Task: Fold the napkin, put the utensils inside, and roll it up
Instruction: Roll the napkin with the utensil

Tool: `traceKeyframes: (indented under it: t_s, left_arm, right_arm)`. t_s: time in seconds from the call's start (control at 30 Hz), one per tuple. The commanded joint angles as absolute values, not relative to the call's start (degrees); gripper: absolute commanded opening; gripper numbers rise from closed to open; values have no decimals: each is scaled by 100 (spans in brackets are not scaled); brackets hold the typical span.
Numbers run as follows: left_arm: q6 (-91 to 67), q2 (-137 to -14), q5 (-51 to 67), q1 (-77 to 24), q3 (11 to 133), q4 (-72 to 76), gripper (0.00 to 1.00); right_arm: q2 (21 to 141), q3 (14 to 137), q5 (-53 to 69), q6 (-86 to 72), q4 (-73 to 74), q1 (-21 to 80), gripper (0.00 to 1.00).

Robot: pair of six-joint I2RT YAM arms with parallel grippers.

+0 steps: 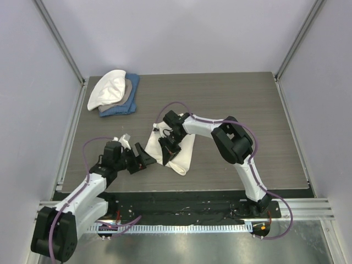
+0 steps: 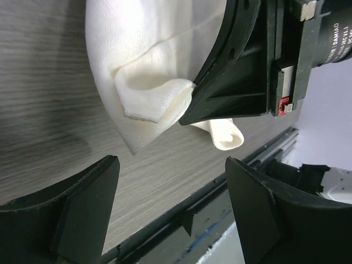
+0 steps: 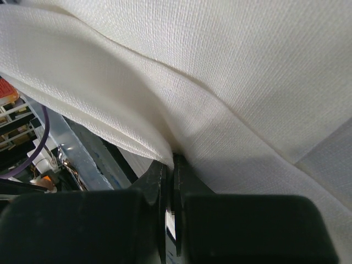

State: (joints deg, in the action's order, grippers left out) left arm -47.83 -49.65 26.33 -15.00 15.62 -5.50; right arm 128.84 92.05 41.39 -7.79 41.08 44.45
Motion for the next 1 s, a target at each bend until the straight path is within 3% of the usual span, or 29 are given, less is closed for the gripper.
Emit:
traceKeyframes:
  t_s: [0.0,0.2,0.53,0.97]
  left_arm:
    - [-5220,-5404,3313,-1564,1758,400,83]
    - [-5712,-5914,3349,-1556,1793,1790,84]
    - [-5942,-6671,2954,-1257,1802,2830,83]
    - [-4202,-5617,1653,-1055,1899,713,83]
  right_arm:
    - [13368,8930,3226,-598,4360,4526,1]
    - [13324,8789,3190,-676,4254,4517,1]
    - [13333,8649,3182,-747,4113,4509,1]
    - [13544,8604,3586,-835,3973,4333,1]
